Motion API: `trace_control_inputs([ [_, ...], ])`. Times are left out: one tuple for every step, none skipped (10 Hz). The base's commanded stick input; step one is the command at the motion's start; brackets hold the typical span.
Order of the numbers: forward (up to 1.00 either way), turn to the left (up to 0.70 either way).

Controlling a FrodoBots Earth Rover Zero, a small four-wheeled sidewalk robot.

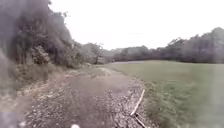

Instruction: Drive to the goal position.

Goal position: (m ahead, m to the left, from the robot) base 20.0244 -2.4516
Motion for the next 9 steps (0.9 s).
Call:
trace_control_inputs([
  [1.00,-0.04],
  [1.00,-0.11],
  [1.00,-0.19],
  [1.00,-0.34],
  [1.00,-0.26],
  [1.00,-0.04],
  [1.00,-0.04],
  [1.00,-0.04],
  [1.00,-0.03],
])
